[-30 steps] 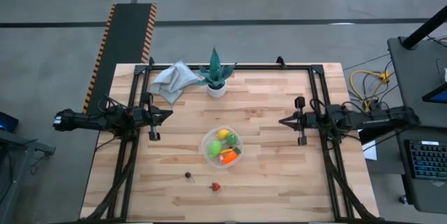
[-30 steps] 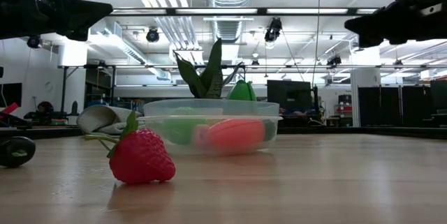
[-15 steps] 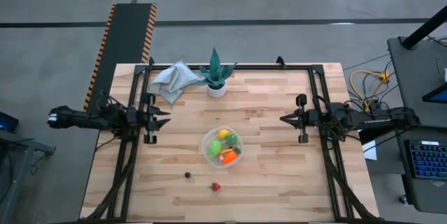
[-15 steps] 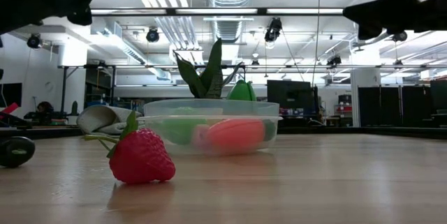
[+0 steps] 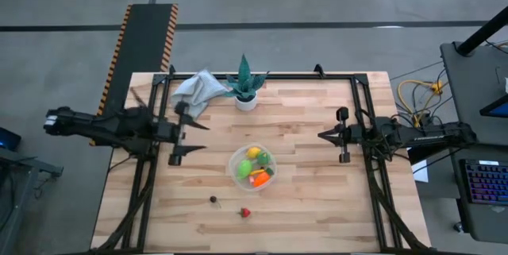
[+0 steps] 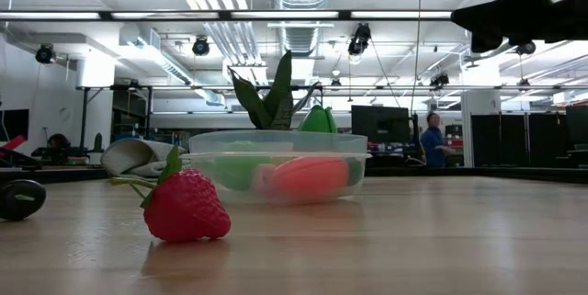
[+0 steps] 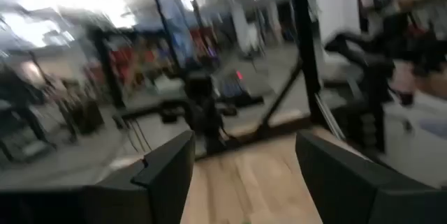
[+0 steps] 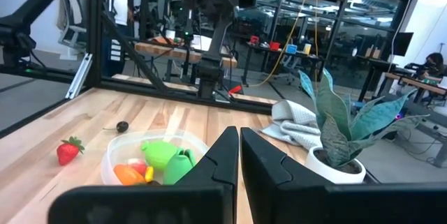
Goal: Pick and placing Produce into tupperware
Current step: Put the black cherry into the bin
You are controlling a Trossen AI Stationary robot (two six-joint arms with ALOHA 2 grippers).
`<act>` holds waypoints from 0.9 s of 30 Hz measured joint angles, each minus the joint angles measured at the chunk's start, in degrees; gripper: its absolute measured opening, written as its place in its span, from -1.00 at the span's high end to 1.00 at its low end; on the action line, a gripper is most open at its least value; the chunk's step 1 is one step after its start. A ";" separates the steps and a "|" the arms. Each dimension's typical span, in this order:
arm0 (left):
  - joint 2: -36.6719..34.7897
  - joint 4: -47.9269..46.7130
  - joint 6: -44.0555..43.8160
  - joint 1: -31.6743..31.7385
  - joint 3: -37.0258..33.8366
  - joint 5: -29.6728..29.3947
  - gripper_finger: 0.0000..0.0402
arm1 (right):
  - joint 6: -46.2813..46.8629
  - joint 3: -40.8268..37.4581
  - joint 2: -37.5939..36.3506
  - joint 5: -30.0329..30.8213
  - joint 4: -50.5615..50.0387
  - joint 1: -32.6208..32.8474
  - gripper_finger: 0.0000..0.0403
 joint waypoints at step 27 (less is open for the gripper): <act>38.69 -38.30 -1.34 -15.76 31.76 -7.88 -0.17 | 0.04 0.00 0.55 0.03 -1.67 0.02 0.96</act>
